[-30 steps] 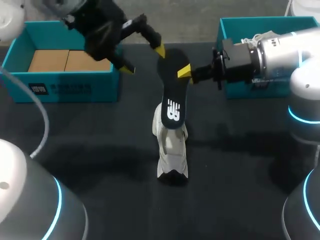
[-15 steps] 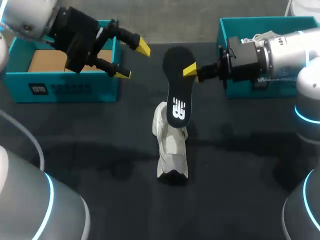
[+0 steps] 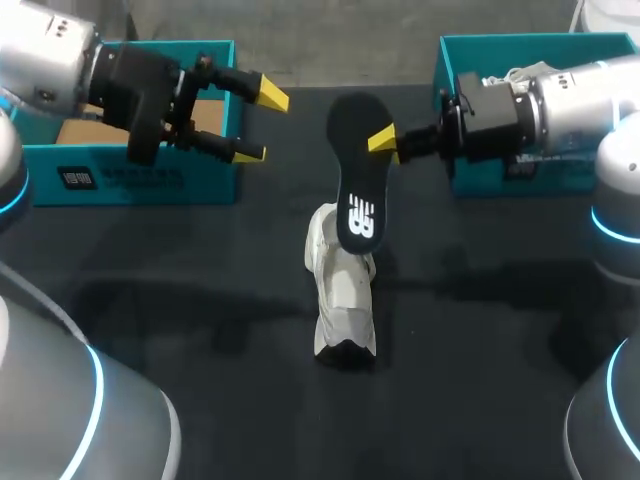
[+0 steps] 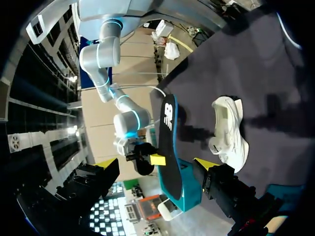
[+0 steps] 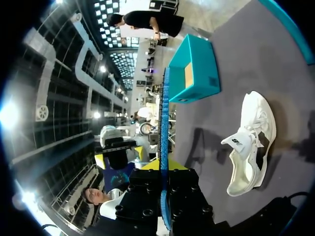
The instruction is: Take the shoe out of the shoebox, open the shoe tongue, remove and reinsert the insole, then place the shoe into the shoebox
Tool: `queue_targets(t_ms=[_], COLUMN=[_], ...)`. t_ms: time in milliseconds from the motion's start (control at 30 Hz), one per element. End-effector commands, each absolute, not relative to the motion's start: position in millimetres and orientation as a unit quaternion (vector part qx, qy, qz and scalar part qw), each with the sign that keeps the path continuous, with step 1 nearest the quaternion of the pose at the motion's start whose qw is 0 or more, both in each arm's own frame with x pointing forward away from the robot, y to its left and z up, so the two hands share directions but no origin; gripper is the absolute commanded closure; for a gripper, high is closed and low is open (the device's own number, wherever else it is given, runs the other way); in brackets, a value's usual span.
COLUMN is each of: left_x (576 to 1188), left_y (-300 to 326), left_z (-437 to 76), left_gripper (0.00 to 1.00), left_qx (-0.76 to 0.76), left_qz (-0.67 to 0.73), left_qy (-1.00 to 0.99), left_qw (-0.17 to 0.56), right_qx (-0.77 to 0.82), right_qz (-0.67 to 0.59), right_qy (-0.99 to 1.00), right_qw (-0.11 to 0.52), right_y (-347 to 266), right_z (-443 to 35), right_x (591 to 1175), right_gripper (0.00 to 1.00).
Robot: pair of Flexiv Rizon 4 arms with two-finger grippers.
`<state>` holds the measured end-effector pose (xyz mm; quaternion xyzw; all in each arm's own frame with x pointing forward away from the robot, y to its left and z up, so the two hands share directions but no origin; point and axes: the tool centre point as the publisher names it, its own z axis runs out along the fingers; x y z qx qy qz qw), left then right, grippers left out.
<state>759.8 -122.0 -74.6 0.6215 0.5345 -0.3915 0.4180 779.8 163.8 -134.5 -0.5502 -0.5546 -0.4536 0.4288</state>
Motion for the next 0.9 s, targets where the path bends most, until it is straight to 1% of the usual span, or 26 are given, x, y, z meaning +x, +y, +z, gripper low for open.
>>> queue_targets(t_ms=[33,500,900], left_x=[759,767,767], left_y=[-119,-134,-152], left_z=[-90,-86,-78], left_gripper=[0.0,0.0,0.0], left_qx=[0.586,0.539,0.541], left_qz=[-0.421,-0.433,-0.438], left_qy=[0.517,0.505,0.497], left_qw=[0.46,0.517,0.518], right_qx=[-0.549,-0.542,-0.546], right_qz=[-0.453,-0.463,-0.45], right_qy=[-0.556,-0.553,-0.557], right_qw=[0.429,0.431,0.435], right_y=[168,174,184], right_z=[-133,-129,-133], right_x=[781,768,756], right_gripper=[1.0,1.0,1.0])
